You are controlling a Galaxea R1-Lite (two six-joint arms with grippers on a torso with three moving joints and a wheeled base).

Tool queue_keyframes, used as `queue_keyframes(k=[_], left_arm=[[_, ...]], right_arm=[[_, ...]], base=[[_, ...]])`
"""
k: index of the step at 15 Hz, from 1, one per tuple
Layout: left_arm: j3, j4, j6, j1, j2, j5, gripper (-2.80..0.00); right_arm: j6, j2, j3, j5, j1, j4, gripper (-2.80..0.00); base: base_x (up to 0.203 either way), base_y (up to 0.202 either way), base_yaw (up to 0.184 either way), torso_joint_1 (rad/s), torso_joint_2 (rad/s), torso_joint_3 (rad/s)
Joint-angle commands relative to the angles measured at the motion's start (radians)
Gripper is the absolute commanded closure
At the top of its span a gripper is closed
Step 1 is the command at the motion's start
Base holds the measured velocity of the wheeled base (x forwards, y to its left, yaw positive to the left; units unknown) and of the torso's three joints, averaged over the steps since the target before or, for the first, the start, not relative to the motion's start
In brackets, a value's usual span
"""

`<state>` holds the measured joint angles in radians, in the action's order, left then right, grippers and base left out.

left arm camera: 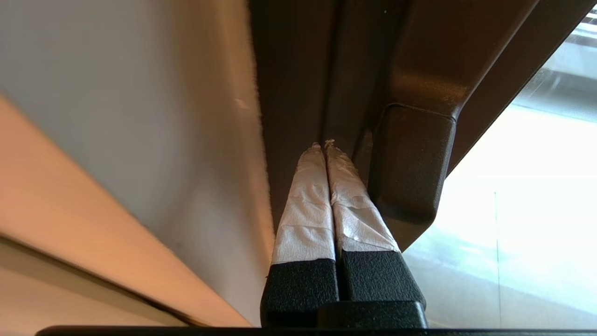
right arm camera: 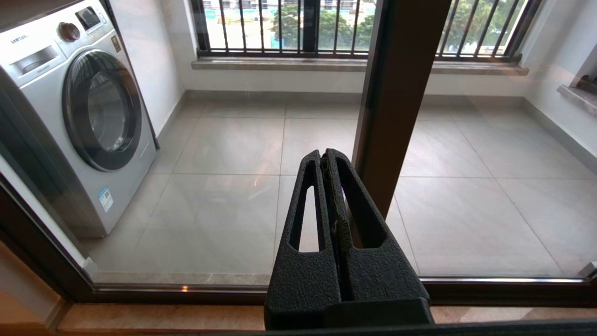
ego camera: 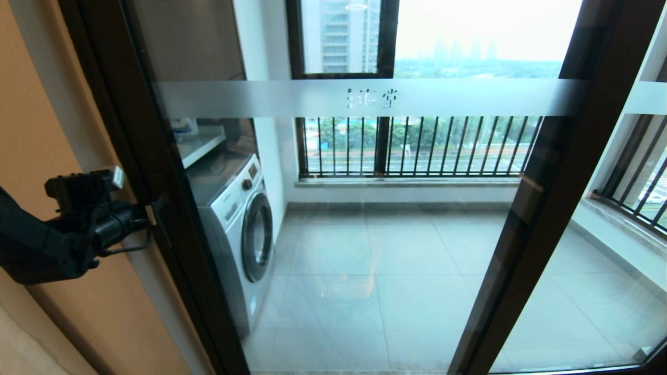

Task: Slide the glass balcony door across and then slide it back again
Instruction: Open the slid door

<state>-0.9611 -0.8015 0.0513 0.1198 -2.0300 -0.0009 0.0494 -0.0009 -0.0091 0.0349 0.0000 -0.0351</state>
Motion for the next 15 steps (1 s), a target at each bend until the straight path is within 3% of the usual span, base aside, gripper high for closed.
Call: queue_keyframes(k=[1, 15], left_arm=[[0.008, -0.004, 0.001, -0.102, 0.016, 0.004, 0.0], [-0.001, -0.004, -0.001, -0.153, 0.005, 0.005, 0.0]], right_arm=[[0.001, 0.001, 0.0, 0.0, 0.0, 0.0, 0.0], [0.0, 0.001, 0.0, 0.0, 0.0, 0.0, 0.0]], base=[[0.0, 0.0, 0.0, 0.0, 0.0, 0.0], [0.0, 0.0, 0.0, 0.0, 0.0, 0.0]])
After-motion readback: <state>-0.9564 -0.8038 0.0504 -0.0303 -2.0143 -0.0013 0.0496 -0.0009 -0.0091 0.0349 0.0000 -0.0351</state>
